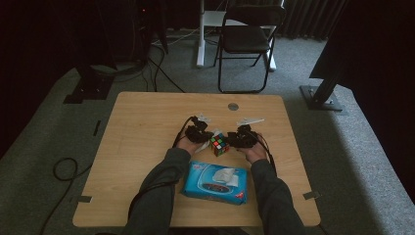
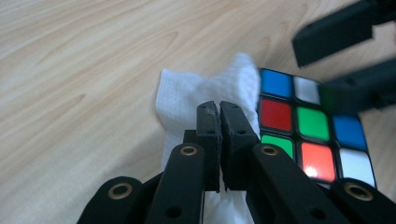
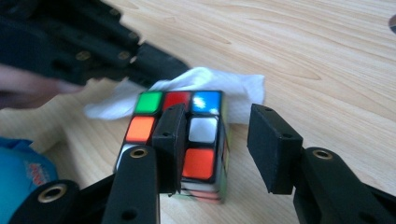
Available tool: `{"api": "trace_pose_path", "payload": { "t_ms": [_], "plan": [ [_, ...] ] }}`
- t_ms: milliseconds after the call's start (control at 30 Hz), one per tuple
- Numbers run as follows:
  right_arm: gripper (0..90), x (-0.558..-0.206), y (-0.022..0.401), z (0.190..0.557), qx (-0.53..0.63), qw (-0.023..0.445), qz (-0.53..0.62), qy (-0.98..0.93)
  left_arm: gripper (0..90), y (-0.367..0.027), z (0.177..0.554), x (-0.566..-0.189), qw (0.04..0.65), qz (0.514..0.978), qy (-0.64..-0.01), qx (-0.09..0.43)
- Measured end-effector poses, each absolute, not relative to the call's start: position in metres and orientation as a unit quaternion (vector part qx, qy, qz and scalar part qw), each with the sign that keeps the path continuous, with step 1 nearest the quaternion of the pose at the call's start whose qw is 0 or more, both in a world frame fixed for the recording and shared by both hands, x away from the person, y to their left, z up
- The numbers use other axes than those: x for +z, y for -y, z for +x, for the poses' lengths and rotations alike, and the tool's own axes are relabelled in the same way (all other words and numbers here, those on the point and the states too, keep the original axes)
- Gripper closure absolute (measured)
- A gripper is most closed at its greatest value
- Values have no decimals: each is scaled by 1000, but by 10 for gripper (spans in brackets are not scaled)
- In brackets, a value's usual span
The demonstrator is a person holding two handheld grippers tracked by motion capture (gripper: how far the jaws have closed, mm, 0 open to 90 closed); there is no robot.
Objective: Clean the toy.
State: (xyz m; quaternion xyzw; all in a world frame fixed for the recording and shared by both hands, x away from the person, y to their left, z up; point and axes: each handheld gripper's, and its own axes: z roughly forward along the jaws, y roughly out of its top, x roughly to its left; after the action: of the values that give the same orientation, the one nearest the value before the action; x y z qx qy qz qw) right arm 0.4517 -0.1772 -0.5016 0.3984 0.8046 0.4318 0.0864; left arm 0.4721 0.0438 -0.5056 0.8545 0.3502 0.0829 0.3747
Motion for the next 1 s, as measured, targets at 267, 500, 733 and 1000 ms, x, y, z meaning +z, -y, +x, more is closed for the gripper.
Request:
{"api": "trace_pose_path", "payload": {
  "t_ms": [267,500,733,1000],
  "plan": [
    [563,-500,175,454,426,103,410,-800,893,-51,461,-510,397,841,-361,64],
    [561,-500,173,455,423,116,426,-791,899,-57,455,-513,410,835,-364,47],
    [544,-499,171,452,420,117,421,-796,900,-63,457,-509,425,817,-386,59],
    [510,-500,177,448,423,106,417,-797,899,-61,462,-509,426,808,-402,63]
  ]
}}
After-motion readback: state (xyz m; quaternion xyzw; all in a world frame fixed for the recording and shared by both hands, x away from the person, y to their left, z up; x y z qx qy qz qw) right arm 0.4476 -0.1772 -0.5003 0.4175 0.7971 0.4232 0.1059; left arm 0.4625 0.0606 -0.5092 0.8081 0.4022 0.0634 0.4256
